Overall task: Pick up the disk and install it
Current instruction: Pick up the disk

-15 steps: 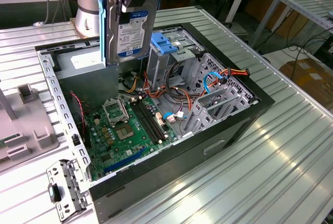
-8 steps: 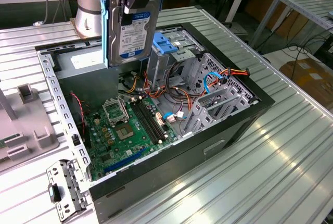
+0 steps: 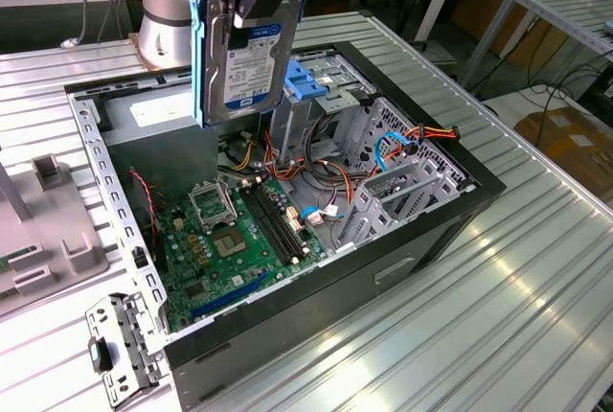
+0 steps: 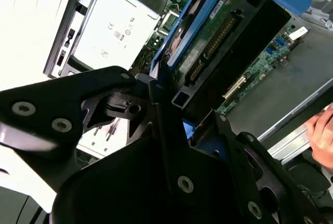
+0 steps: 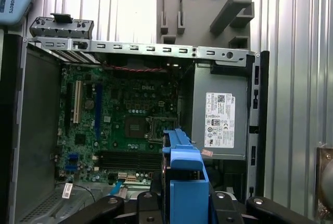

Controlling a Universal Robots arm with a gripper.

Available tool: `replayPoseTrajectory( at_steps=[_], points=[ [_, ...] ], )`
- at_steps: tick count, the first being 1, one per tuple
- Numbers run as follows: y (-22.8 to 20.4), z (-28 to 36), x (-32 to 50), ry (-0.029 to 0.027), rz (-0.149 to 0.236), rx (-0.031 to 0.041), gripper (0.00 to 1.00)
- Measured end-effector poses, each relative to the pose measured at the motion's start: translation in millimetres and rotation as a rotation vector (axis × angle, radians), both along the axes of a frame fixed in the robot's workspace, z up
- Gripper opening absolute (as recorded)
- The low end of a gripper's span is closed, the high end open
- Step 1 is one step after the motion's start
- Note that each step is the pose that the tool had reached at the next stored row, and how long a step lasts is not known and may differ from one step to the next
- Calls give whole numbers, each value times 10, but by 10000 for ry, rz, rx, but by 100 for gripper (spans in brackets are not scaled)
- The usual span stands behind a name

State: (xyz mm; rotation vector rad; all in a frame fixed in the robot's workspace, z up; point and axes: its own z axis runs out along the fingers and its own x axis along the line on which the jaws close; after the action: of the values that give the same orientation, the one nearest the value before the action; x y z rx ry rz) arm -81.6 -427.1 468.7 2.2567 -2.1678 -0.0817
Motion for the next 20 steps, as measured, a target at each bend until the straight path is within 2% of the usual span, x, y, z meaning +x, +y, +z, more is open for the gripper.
replayPoseTrajectory(
  at_steps=[10, 17, 20],
  points=[
    [-65, -1, 34, 0, 0, 0, 37],
    [-139, -2, 82, 0, 0, -1, 37],
    [-155, -2, 95, 0, -1, -1, 37]
  ],
)
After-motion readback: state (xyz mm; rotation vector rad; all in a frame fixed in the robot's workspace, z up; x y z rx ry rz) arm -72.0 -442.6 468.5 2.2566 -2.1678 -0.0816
